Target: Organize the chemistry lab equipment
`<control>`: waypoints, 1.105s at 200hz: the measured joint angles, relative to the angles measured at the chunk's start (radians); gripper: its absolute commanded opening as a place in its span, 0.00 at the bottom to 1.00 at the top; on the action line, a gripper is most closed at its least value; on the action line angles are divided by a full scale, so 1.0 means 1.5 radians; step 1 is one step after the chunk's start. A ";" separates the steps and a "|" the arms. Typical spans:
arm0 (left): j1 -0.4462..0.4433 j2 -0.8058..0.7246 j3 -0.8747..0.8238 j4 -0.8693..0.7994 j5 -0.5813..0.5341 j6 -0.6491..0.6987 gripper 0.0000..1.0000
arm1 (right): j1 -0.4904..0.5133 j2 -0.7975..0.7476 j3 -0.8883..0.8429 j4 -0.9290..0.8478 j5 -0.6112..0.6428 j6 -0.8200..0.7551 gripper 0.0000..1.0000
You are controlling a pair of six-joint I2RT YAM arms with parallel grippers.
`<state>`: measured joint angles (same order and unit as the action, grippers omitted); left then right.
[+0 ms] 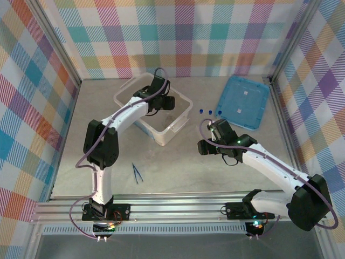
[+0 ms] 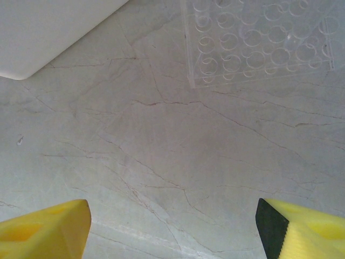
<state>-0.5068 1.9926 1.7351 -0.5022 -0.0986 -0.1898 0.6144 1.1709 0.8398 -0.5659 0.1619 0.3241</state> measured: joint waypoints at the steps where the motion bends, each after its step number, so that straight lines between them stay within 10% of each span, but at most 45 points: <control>1: 0.000 -0.003 -0.001 0.000 0.000 0.000 0.57 | 0.000 0.000 0.000 0.000 0.000 0.000 0.81; 221: -0.251 -0.525 -0.456 -0.134 -0.245 -0.083 0.68 | 0.010 -0.025 0.000 0.053 -0.011 -0.028 0.83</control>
<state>-0.8833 1.2057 1.0504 -0.7029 -0.4664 -0.3141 0.6296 1.1332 0.8398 -0.4862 0.1448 0.2817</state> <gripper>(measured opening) 0.672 0.828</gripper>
